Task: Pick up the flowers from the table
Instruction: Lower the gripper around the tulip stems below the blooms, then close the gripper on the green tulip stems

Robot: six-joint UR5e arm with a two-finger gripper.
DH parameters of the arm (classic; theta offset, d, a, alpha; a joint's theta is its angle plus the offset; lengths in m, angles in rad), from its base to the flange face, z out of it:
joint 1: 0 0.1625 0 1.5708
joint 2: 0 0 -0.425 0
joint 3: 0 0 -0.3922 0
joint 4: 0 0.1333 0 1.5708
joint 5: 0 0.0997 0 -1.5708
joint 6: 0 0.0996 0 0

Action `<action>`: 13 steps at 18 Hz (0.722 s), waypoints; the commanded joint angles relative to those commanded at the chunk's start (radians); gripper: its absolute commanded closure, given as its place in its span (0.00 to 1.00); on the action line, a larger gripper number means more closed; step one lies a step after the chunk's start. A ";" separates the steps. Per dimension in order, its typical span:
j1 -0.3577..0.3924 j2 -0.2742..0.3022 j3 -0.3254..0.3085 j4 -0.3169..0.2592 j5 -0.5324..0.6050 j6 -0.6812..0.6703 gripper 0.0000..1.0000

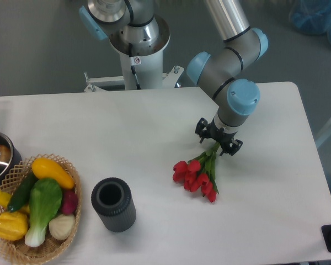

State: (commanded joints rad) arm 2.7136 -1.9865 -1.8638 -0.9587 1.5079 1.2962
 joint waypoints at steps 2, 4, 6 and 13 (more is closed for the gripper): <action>0.000 -0.003 0.000 0.000 0.000 0.000 0.43; -0.002 -0.006 -0.002 -0.002 0.002 0.002 0.44; -0.002 -0.008 -0.005 -0.002 0.002 0.003 0.59; 0.002 -0.006 0.005 -0.005 0.003 0.011 0.68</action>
State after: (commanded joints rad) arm 2.7151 -1.9926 -1.8592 -0.9633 1.5110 1.3070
